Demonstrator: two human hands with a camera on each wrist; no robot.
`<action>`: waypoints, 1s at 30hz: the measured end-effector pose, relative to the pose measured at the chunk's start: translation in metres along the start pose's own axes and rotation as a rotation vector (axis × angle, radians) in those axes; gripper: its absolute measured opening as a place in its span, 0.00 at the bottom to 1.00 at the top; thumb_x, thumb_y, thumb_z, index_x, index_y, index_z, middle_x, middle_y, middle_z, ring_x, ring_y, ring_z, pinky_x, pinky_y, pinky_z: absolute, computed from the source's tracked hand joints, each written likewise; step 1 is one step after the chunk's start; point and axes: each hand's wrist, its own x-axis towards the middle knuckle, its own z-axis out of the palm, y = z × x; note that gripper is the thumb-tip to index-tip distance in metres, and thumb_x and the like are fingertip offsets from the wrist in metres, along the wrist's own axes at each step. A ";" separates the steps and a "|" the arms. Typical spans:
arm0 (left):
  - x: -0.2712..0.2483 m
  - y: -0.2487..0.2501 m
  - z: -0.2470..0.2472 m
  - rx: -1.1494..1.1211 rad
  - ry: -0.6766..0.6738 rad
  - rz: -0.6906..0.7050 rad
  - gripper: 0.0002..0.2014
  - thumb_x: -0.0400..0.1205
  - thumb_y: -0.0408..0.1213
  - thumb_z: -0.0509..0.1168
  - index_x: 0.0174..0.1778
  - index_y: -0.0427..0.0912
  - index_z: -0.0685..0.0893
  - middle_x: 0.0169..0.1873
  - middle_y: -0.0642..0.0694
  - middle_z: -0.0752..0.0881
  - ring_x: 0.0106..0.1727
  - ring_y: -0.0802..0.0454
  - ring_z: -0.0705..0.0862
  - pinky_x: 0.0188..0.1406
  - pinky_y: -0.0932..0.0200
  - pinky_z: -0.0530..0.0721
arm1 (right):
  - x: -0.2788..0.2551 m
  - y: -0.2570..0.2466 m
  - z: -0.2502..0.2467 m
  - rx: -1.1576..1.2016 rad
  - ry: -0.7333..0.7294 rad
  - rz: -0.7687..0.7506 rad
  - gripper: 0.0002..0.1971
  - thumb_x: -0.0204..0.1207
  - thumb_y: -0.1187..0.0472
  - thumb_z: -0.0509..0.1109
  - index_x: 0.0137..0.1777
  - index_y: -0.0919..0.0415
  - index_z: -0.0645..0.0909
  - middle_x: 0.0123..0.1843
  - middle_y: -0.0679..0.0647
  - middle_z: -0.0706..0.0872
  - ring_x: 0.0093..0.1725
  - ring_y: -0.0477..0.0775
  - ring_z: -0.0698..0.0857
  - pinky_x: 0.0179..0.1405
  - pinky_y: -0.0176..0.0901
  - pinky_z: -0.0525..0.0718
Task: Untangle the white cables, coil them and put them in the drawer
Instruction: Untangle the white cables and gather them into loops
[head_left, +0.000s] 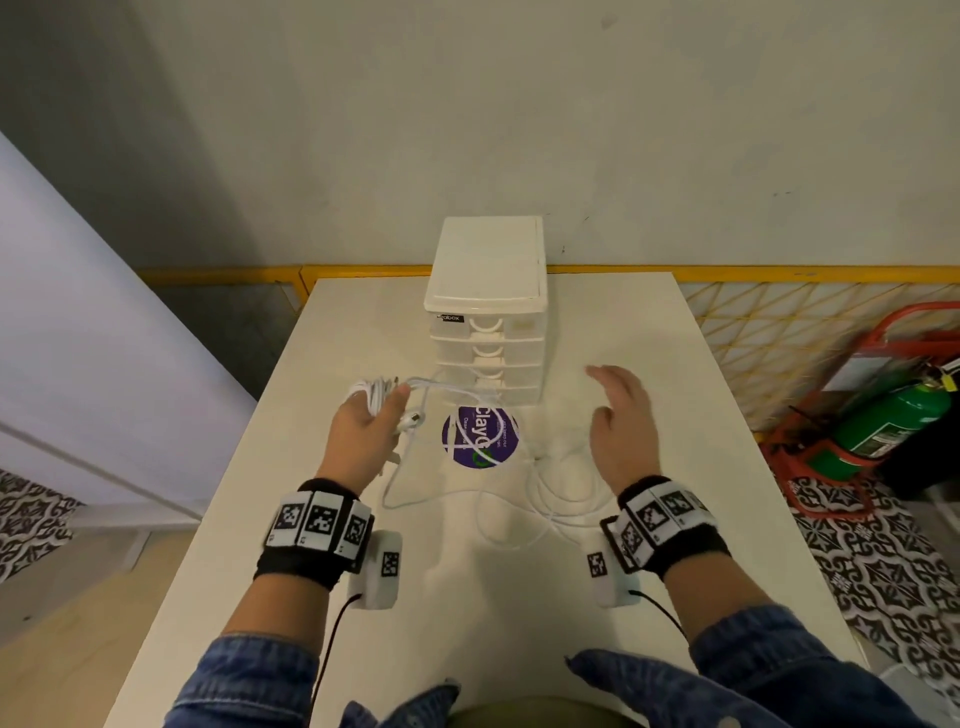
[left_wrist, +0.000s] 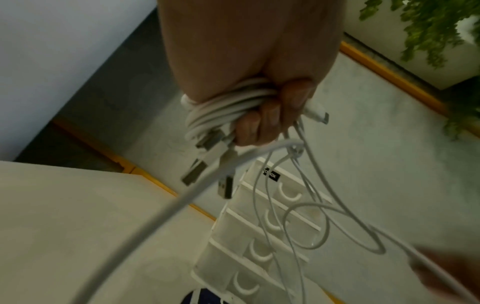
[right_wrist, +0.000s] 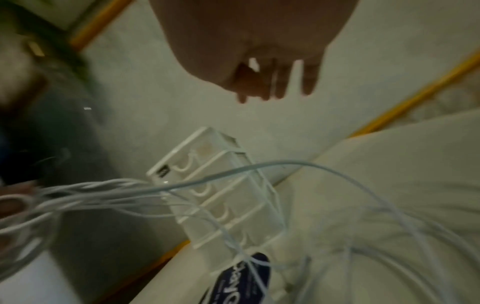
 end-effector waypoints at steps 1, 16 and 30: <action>-0.001 0.001 0.003 -0.005 -0.014 0.003 0.17 0.83 0.49 0.64 0.43 0.36 0.73 0.28 0.41 0.77 0.25 0.50 0.76 0.18 0.63 0.78 | 0.000 -0.015 0.001 0.050 -0.064 -0.078 0.15 0.80 0.65 0.59 0.63 0.58 0.80 0.63 0.55 0.80 0.62 0.53 0.78 0.63 0.43 0.75; -0.018 0.006 0.027 0.003 -0.116 0.046 0.16 0.82 0.47 0.66 0.34 0.41 0.72 0.28 0.41 0.78 0.28 0.49 0.78 0.33 0.47 0.84 | -0.024 -0.068 0.046 -0.193 -0.567 -0.019 0.29 0.68 0.26 0.57 0.41 0.52 0.81 0.36 0.49 0.84 0.39 0.51 0.82 0.38 0.44 0.76; 0.007 -0.015 -0.020 0.155 0.304 -0.009 0.21 0.83 0.48 0.62 0.32 0.34 0.75 0.32 0.34 0.81 0.40 0.33 0.83 0.43 0.36 0.85 | -0.003 0.009 0.000 -0.191 -0.182 0.214 0.12 0.80 0.56 0.65 0.54 0.59 0.87 0.51 0.57 0.84 0.51 0.57 0.82 0.49 0.40 0.73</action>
